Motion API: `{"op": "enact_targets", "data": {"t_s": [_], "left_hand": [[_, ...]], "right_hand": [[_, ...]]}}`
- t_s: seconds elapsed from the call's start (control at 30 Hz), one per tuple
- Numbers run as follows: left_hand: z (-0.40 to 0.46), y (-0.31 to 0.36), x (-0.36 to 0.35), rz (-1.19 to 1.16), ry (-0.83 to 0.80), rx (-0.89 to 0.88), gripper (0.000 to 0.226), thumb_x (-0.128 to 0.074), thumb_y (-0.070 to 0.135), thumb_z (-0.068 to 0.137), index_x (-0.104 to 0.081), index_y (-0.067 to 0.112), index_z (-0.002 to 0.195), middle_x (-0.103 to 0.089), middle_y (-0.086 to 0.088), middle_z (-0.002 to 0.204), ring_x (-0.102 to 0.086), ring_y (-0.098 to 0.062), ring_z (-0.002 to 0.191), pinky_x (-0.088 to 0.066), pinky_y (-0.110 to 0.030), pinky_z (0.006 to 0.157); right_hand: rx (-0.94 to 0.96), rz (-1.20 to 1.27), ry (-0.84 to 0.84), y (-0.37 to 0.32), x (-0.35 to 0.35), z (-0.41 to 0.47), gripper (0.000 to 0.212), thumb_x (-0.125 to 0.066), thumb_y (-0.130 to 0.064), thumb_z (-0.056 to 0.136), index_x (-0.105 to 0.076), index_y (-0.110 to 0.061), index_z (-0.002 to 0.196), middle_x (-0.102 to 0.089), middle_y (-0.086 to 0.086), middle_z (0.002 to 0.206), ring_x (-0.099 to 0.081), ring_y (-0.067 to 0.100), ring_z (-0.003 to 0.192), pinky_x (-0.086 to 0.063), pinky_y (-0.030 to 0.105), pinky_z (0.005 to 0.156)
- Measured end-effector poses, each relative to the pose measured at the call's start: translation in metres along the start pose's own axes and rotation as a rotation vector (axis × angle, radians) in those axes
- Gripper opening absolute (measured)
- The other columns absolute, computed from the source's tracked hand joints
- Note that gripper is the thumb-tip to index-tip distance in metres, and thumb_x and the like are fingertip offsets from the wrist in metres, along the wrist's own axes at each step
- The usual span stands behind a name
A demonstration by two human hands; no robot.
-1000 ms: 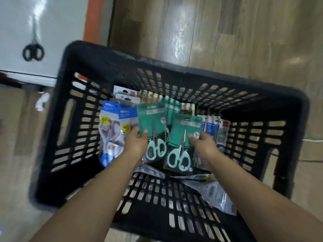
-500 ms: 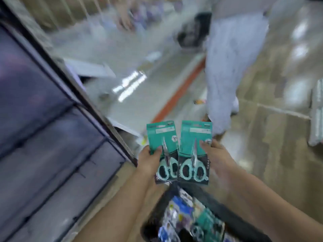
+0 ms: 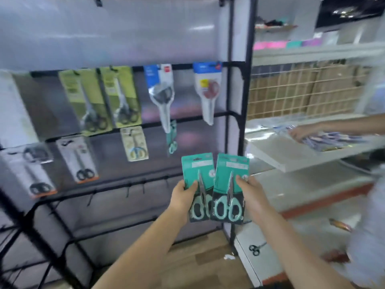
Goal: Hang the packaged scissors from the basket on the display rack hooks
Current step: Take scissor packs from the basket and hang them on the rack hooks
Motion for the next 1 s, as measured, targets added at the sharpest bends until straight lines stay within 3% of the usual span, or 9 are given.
{"op": "enact_targets", "data": {"t_s": [0.17, 0.27, 0.4, 0.53, 0.63, 0.7, 0.83, 0.93, 1.0], "left_hand": [[0.000, -0.062, 0.082, 0.057, 0.131, 0.125, 0.022, -0.055, 0.018, 0.094, -0.058, 0.002, 0.109, -0.067, -0.008, 0.092, -0.065, -0.029, 0.089, -0.053, -0.043, 0.086], [0.017, -0.073, 0.106, 0.050, 0.172, 0.154, 0.018, -0.055, 0.014, 0.094, -0.057, 0.001, 0.106, -0.063, -0.007, 0.090, -0.059, -0.020, 0.079, -0.048, -0.031, 0.071], [0.059, -0.054, 0.114, 0.052, 0.143, 0.126, 0.014, -0.055, 0.016, 0.094, -0.056, 0.005, 0.103, -0.061, -0.001, 0.084, -0.057, -0.015, 0.073, -0.046, -0.024, 0.064], [0.104, -0.013, 0.119, 0.037, 0.108, 0.036, 0.019, -0.056, 0.019, 0.094, -0.058, 0.005, 0.107, -0.065, -0.005, 0.089, -0.059, -0.021, 0.079, -0.051, -0.034, 0.073], [0.127, 0.010, 0.126, 0.023, 0.109, -0.005, 0.019, -0.057, 0.020, 0.093, -0.059, 0.006, 0.106, -0.066, -0.008, 0.097, -0.061, -0.024, 0.087, -0.050, -0.041, 0.088], [0.142, 0.025, 0.131, 0.030, 0.107, -0.043, 0.016, -0.056, 0.018, 0.094, -0.059, 0.007, 0.105, -0.065, -0.005, 0.095, -0.061, -0.023, 0.088, -0.050, -0.039, 0.089], [0.167, 0.041, 0.142, 0.011, 0.126, -0.080, 0.017, -0.054, 0.012, 0.094, -0.058, 0.008, 0.110, -0.064, -0.006, 0.098, -0.061, -0.023, 0.089, -0.051, -0.036, 0.083], [0.178, 0.029, 0.146, 0.007, 0.147, -0.035, 0.022, -0.054, 0.012, 0.094, -0.059, 0.004, 0.114, -0.065, -0.010, 0.106, -0.062, -0.025, 0.095, -0.050, -0.037, 0.089], [0.183, 0.022, 0.148, 0.017, 0.174, 0.001, 0.022, -0.055, 0.014, 0.094, -0.058, 0.001, 0.111, -0.066, -0.012, 0.105, -0.063, -0.028, 0.095, -0.050, -0.041, 0.091]], "right_hand": [[-0.196, -0.114, -0.120, 0.078, -0.063, -0.011, 0.031, -0.055, -0.031, 0.094, -0.052, -0.017, 0.122, -0.057, 0.000, 0.122, -0.054, 0.021, 0.114, -0.041, 0.040, 0.102], [-0.242, -0.162, -0.124, 0.094, -0.081, 0.000, 0.029, -0.054, -0.028, 0.095, -0.054, -0.013, 0.120, -0.061, 0.006, 0.120, -0.058, 0.022, 0.108, -0.045, 0.038, 0.097], [-0.196, -0.249, -0.092, 0.066, -0.104, 0.034, 0.038, -0.053, -0.029, 0.095, -0.048, -0.008, 0.126, -0.056, 0.006, 0.126, -0.054, 0.024, 0.113, -0.043, 0.036, 0.096], [-0.060, -0.287, -0.069, 0.015, -0.134, 0.077, 0.058, -0.051, -0.033, 0.096, -0.031, -0.011, 0.145, -0.036, 0.004, 0.148, -0.038, 0.027, 0.133, -0.033, 0.038, 0.108], [0.043, -0.303, -0.057, -0.022, -0.153, 0.100, 0.043, -0.048, -0.028, 0.097, -0.043, -0.007, 0.135, -0.049, 0.000, 0.131, -0.048, 0.022, 0.117, -0.036, 0.029, 0.093], [0.083, -0.282, -0.034, -0.040, -0.162, 0.110, 0.042, -0.046, -0.027, 0.098, -0.042, -0.006, 0.134, -0.043, -0.004, 0.117, -0.046, 0.021, 0.115, -0.034, 0.028, 0.091], [0.096, -0.306, -0.004, -0.045, -0.170, 0.133, 0.033, -0.044, -0.027, 0.098, -0.050, -0.004, 0.121, -0.056, 0.011, 0.119, -0.049, 0.021, 0.096, -0.036, 0.028, 0.074], [0.080, -0.350, 0.000, -0.031, -0.170, 0.149, 0.033, -0.045, -0.028, 0.098, -0.054, -0.002, 0.115, -0.060, 0.013, 0.114, -0.056, 0.030, 0.107, -0.040, 0.030, 0.076], [0.053, -0.344, 0.001, -0.019, -0.168, 0.157, 0.037, -0.046, -0.030, 0.097, -0.056, 0.002, 0.114, -0.060, 0.021, 0.119, -0.057, 0.034, 0.110, -0.047, 0.037, 0.087]]}}
Point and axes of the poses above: each hand's wrist, its own z-axis towards the middle knuckle, its own x-axis out of the back of the hand, y = z × x, the point moved 7 cm from there along z, towards the middle knuckle
